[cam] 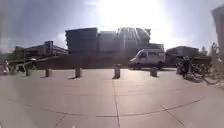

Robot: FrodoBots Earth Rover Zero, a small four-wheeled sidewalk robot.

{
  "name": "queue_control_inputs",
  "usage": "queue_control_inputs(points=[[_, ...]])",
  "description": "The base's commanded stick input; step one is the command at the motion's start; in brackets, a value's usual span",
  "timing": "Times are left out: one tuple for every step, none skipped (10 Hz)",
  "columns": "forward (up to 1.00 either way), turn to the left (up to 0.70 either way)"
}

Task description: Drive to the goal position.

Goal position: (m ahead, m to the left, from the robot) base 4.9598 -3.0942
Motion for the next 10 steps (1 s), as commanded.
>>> queue_control_inputs(points=[[0.38, 0.38], [1.0, 0.21], [1.0, 0.03], [1.0, 0.0], [1.0, -0.19], [1.0, -0.27], [1.0, -0.27], [1.0, -0.27], [1.0, -0.27], [1.0, -0.27]])
